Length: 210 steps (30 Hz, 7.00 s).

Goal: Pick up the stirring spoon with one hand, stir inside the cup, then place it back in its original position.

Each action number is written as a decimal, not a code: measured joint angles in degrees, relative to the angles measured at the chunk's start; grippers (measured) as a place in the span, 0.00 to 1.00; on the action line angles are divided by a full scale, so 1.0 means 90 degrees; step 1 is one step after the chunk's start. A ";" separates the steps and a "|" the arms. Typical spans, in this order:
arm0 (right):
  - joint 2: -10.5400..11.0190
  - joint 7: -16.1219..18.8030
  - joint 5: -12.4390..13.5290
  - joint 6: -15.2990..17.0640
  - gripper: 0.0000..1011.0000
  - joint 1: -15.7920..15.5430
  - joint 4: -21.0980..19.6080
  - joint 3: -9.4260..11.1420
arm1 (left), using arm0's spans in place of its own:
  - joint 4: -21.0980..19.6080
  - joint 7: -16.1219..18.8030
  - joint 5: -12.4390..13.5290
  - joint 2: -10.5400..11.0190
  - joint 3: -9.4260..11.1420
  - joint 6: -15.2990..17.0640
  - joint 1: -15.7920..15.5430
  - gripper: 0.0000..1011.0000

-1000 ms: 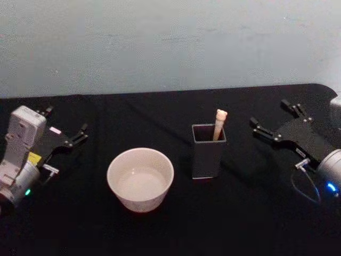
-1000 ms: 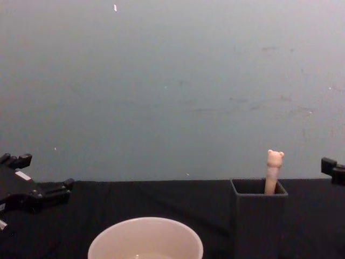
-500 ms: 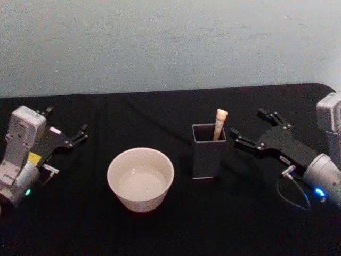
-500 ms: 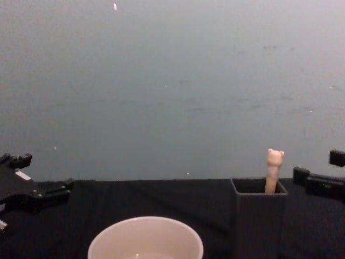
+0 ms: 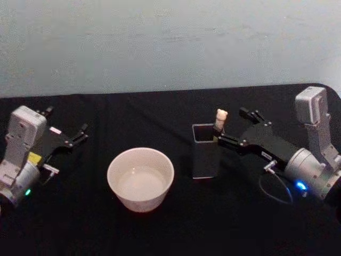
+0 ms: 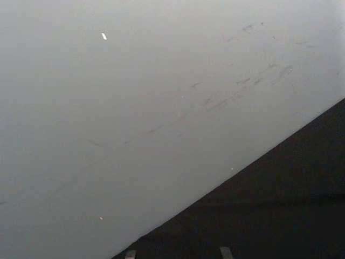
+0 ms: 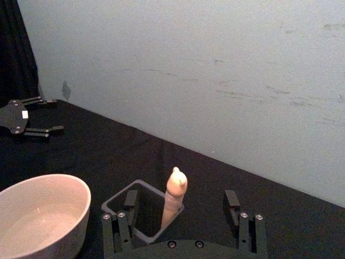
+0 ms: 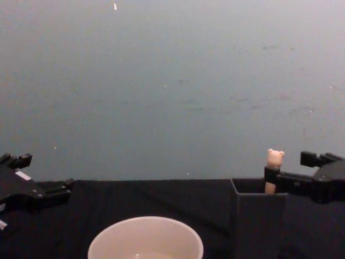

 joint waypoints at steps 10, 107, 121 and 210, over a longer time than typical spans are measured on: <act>-0.0282 0.0082 -0.0172 0.0095 0.99 0.0210 0.0240 -0.0003 | 0.0000 0.0000 0.0000 0.0000 0.0000 0.0000 0.0000 0.99; -0.0519 0.0522 -0.0218 0.0299 0.21 0.0495 0.0637 0.0131 | 0.0000 0.0000 0.0000 0.0000 0.0000 0.0000 0.0000 0.99; -0.0423 0.0682 0.0022 0.0485 0.21 0.0459 0.0414 0.0200 | 0.0000 0.0000 0.0000 0.0000 0.0000 0.0000 0.0000 0.99; -0.0487 0.0764 0.0667 0.0841 0.21 0.1172 -0.0156 -0.1149 | 0.0000 0.0000 0.0000 0.0000 0.0000 0.0000 0.0000 0.99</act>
